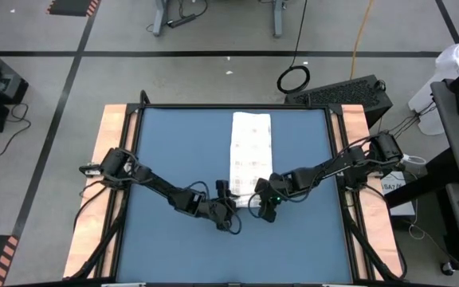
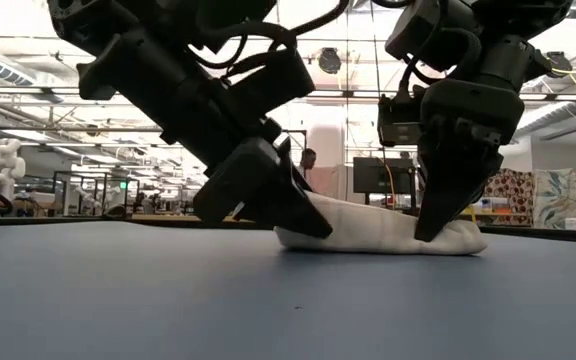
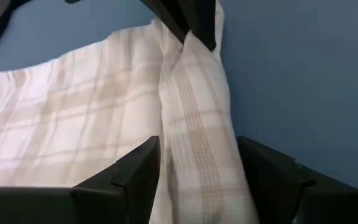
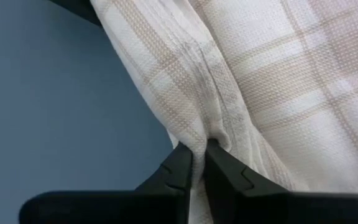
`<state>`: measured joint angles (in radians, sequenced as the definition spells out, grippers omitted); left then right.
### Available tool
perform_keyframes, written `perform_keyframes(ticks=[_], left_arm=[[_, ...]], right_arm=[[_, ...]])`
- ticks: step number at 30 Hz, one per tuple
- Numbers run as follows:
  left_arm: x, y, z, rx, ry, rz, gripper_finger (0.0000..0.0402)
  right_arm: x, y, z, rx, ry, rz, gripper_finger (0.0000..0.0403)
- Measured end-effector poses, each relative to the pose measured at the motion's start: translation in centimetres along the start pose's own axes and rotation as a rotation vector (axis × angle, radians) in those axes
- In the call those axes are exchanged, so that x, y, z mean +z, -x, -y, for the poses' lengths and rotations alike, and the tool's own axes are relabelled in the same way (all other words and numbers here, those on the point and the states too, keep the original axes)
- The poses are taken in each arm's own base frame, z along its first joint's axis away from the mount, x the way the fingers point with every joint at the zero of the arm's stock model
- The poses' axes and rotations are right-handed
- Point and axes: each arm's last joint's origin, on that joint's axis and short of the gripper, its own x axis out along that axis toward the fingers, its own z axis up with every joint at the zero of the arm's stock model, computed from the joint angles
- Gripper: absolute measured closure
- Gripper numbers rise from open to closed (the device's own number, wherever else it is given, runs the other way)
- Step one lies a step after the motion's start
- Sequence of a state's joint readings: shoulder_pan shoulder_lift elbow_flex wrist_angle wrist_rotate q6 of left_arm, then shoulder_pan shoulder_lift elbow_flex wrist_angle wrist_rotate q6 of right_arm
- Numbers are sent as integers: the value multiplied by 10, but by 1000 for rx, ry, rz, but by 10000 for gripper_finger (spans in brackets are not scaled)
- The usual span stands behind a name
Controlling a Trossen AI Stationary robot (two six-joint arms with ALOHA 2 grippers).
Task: Roll towel
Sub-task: Roll the white towel
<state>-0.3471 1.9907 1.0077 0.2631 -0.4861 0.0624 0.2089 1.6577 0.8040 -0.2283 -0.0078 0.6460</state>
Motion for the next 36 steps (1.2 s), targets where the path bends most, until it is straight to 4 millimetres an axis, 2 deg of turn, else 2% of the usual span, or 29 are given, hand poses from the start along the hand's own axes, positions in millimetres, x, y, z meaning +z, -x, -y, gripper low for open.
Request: perform_keyframes(ticks=[6, 11, 14, 17, 22, 36], left_arm=[[13, 18, 4, 107, -51, 50, 184], [20, 29, 19, -13, -65, 103, 184], [13, 23, 26, -68, -77, 90, 184], [2, 13, 27, 4, -99, 40, 184], [-4, 4, 24, 62, -119, 18, 184], [0, 1, 18, 88, -152, 53, 184]], right_arm=[[0, 0, 0, 0, -4, 1, 374], [0, 0, 0, 0, -10, 3, 374], [0, 0, 0, 0, -18, 4, 374], [1, 0, 0, 1, -19, 8, 374], [1, 0, -1, 1, -19, 12, 374], [1, 0, -1, 3, -23, 12, 374]])
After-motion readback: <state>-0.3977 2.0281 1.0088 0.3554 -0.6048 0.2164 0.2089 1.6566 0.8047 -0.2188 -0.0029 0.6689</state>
